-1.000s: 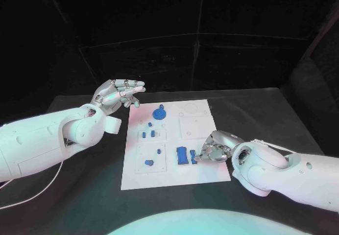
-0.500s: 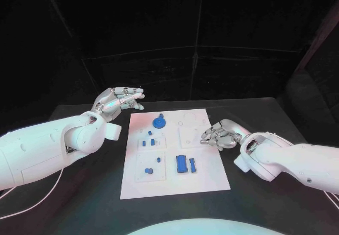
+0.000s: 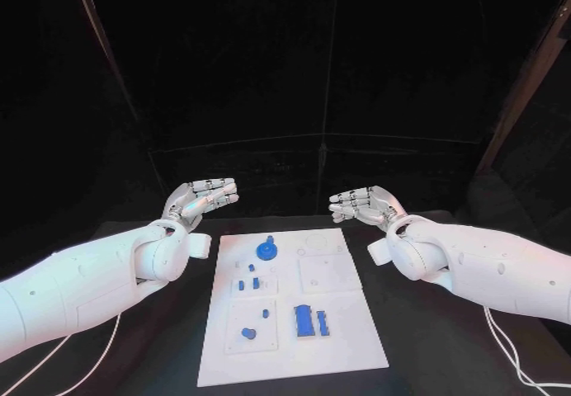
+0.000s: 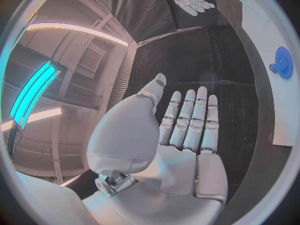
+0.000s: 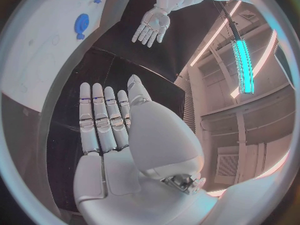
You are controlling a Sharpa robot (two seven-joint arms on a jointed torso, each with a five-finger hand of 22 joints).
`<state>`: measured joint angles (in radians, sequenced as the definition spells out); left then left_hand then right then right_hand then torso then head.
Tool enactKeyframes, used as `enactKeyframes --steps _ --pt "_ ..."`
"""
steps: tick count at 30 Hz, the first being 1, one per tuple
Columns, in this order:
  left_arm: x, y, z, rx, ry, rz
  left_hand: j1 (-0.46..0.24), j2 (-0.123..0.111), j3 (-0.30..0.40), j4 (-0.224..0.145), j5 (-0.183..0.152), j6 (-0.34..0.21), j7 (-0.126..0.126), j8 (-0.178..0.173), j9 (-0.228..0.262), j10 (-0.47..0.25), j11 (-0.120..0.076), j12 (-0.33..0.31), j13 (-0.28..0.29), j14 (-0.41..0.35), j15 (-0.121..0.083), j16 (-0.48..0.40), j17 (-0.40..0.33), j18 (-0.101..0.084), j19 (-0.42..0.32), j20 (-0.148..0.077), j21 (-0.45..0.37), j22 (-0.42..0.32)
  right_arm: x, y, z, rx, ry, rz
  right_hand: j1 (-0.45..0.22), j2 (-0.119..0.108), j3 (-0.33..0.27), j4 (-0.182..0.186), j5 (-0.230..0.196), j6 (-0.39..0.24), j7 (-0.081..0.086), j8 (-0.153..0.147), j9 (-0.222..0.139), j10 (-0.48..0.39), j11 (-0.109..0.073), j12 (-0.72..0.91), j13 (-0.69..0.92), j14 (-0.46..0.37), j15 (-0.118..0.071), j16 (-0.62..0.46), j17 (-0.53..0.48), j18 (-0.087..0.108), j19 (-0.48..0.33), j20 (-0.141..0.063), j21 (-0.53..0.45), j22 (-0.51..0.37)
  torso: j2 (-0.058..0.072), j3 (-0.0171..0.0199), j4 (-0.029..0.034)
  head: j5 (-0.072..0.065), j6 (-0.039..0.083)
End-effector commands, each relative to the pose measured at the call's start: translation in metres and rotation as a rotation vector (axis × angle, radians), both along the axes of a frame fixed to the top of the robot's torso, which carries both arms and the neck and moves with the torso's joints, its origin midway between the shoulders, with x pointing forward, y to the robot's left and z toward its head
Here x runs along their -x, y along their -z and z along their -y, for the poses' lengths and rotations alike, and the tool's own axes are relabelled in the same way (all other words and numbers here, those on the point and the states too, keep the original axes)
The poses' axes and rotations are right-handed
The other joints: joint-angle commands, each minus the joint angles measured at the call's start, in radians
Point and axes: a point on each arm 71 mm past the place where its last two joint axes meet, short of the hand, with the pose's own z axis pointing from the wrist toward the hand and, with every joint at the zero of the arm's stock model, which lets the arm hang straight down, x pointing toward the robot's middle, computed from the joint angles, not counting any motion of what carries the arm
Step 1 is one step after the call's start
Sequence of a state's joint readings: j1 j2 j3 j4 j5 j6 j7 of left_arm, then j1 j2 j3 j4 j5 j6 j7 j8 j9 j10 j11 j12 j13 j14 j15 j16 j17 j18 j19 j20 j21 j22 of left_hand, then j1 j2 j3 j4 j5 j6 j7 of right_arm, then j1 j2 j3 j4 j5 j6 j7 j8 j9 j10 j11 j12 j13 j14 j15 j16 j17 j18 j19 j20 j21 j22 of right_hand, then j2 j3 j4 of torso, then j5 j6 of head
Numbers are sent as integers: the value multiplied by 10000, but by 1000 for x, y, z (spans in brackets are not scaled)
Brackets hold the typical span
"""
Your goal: Assemble the parts on the task board
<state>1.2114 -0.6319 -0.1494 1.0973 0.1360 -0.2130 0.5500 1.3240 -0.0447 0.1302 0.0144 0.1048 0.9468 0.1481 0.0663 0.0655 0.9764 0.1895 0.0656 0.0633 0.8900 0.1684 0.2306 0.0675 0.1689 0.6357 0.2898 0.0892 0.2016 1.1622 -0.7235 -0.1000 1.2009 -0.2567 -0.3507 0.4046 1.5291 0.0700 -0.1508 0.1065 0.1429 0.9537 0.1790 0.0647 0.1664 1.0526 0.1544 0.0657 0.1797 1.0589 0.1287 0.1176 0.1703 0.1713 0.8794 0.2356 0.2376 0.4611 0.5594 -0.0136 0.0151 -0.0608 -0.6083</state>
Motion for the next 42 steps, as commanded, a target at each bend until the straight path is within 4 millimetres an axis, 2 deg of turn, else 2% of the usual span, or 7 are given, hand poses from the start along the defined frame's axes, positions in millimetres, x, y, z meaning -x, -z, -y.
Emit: enactKeyframes --steps 1,3,18,19,20,24,42 --pt "-5 -1 -3 154 -791 219 47 152 -246 22 32 -58 72 -26 -5 -180 -49 -55 -12 20 -31 -406 -15 140 -122 3 -67 -175 -7 -3 -1 -1218 -137 240 -245 73 34 -257 34 13 40 -14 -316 76 -3 -8 -555 225 8 -334 -456 138 344 4 -444 -491 -74 10 30 -42 147" --pt "-4 1 2 12 -211 24 -3927 447 -563 -144 -315 -2866 -419 -663 -655 -3025 -620 -656 -633 -2670 -505 -980 -675 -507 -1975 -862 -892 -724 -7 0 0 -287 96 70 -4731 -700 480 -1065 -429 -2861 -537 -647 -725 -3144 -457 -657 -932 -3016 -381 -1176 -834 -515 -2393 -705 -1028 -1732 -34 -2 2 -26 101" --pt "37 10 23 -561 -977 -341 -7899 447 -1302 -144 -1048 -5688 -1481 -663 -655 -5928 -1160 -656 -633 -5324 -1684 -1563 -675 -844 -3843 -1734 -892 -1282 30 -1 -32 -1584 1296 15 -9157 -700 1508 -1065 -1429 -5629 -1039 -647 -1664 -6184 -1544 -657 -1797 -6140 -1287 -1176 -1703 -803 -5022 -1391 -1622 -2968 -152 136 -150 607 83" --pt "43 10 25 -630 -1075 -366 -8183 447 -1302 -144 -1048 -5891 -1481 -663 -655 -6134 -1895 -656 -633 -5514 -1684 -2306 -675 -881 -3978 -1796 -892 -2016 37 -2 -37 -1763 1500 -34 -9430 -700 1508 -1065 -1429 -5806 -1071 -647 -1664 -6378 -1544 -657 -1797 -6344 -1287 -1176 -1703 -903 -5191 -1435 -1653 -3041 -152 136 -151 608 83" --pt "48 9 27 -695 -1170 -386 -8381 447 -1302 -144 -1048 -6031 -1481 -663 -655 -6276 -1895 -656 -633 -5648 -1684 -2306 -675 -881 -4073 -1839 -892 -2016 41 -3 -40 -1864 1622 -68 -9654 -700 1508 -1065 -1429 -5948 -1790 -647 -1664 -6539 -1544 -657 -1797 -6506 -1287 -1176 -1703 -903 -5327 -1470 -2376 -3101 -152 136 -151 608 83" --pt "66 7 34 -913 -1508 -428 -9055 447 -1302 -144 -1048 -6507 -1481 -663 -655 -6762 -1895 -656 -633 -6097 -1684 -2306 -675 -1689 -4386 -1985 -892 -2016 55 -5 -48 -2164 2014 -205 -10438 -700 1508 -1065 -1429 -6449 -1790 -647 -1664 -7091 -1544 -657 -1797 -7072 -1287 -1176 -1703 -966 -5805 -1596 -2376 -3311 -152 136 -151 608 83" --pt "88 2 41 -1148 -1918 -425 -11293 447 -1302 -144 -1048 -8096 -1481 -663 -655 -8368 -1895 -656 -633 -7599 -1684 -2306 -675 -1689 -5441 -2898 -892 -2016 66 -8 -54 -2356 2300 -329 -12969 -700 1508 -1065 -1429 -8061 -1790 -647 -1664 -8880 -1544 -657 -1797 -8904 -1287 -1176 -1703 -1713 -7359 -2356 -2376 -4611 -152 136 -151 608 83"
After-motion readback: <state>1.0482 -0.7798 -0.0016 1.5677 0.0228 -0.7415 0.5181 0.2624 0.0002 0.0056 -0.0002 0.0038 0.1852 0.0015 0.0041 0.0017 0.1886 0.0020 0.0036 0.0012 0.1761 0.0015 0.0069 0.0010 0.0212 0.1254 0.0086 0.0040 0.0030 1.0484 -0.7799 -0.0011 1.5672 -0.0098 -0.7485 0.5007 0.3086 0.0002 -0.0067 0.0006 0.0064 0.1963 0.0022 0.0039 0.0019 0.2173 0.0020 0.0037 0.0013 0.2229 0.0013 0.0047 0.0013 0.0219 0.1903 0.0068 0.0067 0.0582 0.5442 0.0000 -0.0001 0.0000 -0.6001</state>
